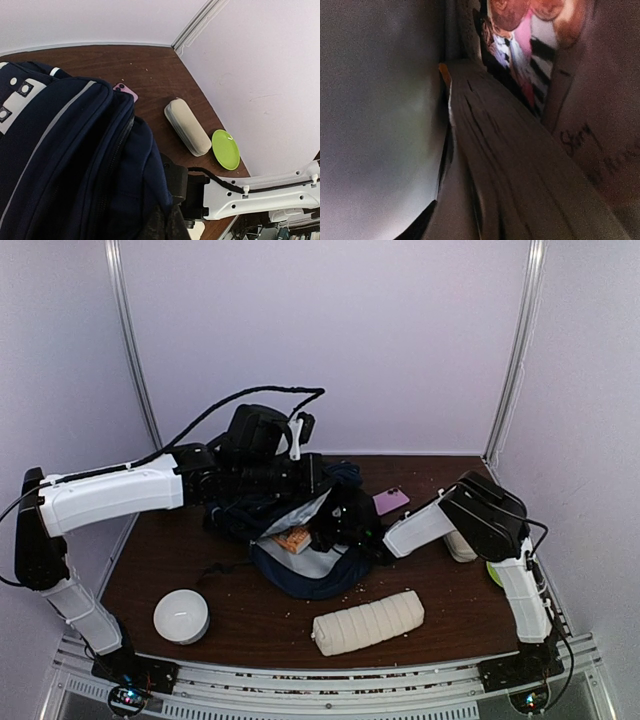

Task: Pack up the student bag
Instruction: Place the book in the student bag.

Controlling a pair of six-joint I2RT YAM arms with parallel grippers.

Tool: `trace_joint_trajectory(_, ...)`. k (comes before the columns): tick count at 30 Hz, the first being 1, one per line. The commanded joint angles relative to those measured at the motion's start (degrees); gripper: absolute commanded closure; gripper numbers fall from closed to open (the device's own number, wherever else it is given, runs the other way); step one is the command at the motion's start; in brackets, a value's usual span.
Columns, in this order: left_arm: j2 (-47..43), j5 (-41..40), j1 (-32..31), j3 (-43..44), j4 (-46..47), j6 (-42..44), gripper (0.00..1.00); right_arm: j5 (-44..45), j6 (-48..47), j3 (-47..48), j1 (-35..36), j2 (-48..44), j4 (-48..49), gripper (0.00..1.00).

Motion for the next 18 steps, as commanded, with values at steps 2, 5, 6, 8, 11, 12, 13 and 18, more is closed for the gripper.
trace_joint_trajectory(2,-3.86,1.24,-1.69,1.52,11.44,1.28,1.0,-0.19,-5.63,-1.87,-0.15,-6.04,-9.74,0.41)
trace_joint_trajectory(5,-3.96,0.67,-1.47,1.25,10.93,1.4,1.0,0.47,-8.82,-2.33,-0.29,-9.09,-14.99,0.4)
trace_joint_trajectory(6,-4.0,0.51,-1.43,1.11,10.9,1.39,1.0,0.86,-9.9,-2.41,-0.33,-10.04,-17.0,0.4)
trace_joint_trajectory(8,-4.15,0.03,-1.29,0.81,10.98,1.41,1.0,1.57,-11.76,-2.98,-0.38,-11.84,-19.7,0.39)
trace_joint_trajectory(11,-3.99,-0.3,-0.92,0.62,10.93,1.25,1.0,2.25,-14.07,-4.3,-0.51,-14.32,-23.37,0.39)
trace_joint_trajectory(12,-3.89,-0.4,-0.78,0.69,10.9,1.23,1.0,2.35,-14.55,-4.88,-0.55,-15.2,-24.04,0.39)
trace_joint_trajectory(13,-3.68,-0.31,-0.62,0.96,10.92,1.2,1.0,2.48,-14.96,-5.65,-0.61,-16.23,-24.46,0.39)
trace_joint_trajectory(18,-2.44,0.46,0.05,2.69,10.57,1.27,1.0,2.29,-16.77,-9.74,-1.01,-20.53,-26.6,0.39)
